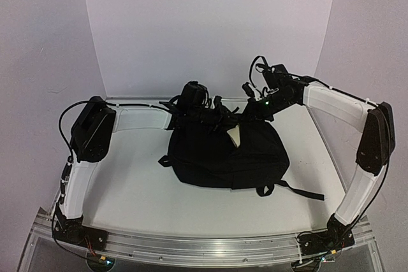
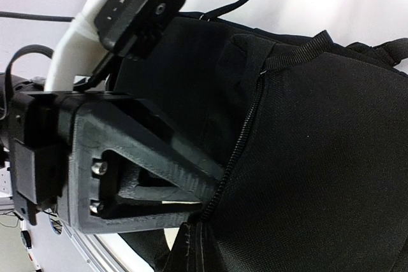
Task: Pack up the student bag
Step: Place the personal item in the student bag.
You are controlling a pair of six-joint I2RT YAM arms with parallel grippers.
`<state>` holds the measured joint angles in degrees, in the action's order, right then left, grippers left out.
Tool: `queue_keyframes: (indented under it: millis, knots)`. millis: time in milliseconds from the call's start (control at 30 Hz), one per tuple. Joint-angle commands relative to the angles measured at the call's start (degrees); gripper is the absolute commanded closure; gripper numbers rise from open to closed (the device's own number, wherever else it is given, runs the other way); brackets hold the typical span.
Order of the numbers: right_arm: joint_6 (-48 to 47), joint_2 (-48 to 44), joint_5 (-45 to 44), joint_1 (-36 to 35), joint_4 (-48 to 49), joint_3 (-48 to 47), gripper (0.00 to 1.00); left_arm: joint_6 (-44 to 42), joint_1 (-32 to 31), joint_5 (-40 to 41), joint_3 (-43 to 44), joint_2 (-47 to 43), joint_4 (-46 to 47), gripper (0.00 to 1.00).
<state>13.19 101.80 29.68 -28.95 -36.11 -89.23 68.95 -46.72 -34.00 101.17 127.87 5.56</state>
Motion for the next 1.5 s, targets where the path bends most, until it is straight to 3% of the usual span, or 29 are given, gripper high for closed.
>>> queue_keyframes:
  millis: [0,67,233,333,533,867,1000,1233,1467]
  knots:
    - [0.43,-2.22,2.43,-1.16,3.41,-1.11,1.00,3.91,-2.39,-4.51,1.37,0.84,12.51,0.75]
    - [0.43,-2.28,2.30,-1.17,3.35,-1.20,1.00,3.41,-2.19,-4.75,1.03,0.61,11.03,0.74]
    - [-0.16,-3.08,1.25,-1.11,3.35,-0.75,1.00,-3.25,-1.13,-0.06,-4.94,-4.76,2.56,0.50]
    - [-0.52,-3.52,0.91,-1.13,3.37,-0.13,1.00,-8.88,-0.75,5.77,-8.72,-9.58,-2.63,0.41]
    - [-0.91,-3.63,0.69,-1.11,3.35,0.26,1.00,-14.48,-0.40,14.32,-13.91,-16.76,-8.34,0.39]
    - [-1.58,-3.80,0.84,-1.12,3.26,0.17,1.00,-11.25,-1.54,6.86,-16.81,-13.38,-5.82,0.43]
    - [-1.90,-3.64,1.33,-1.16,3.28,0.29,1.00,-11.27,-3.41,6.29,-15.28,-11.29,-4.65,0.46]
    - [-1.98,-3.36,2.72,-1.12,3.38,1.15,1.00,-8.24,-3.86,3.18,-9.46,-4.74,-0.26,0.61]
    - [-2.00,-3.97,4.29,-1.15,3.34,2.36,1.00,-7.92,-3.81,0.95,-6.87,-2.68,7.46,0.91]
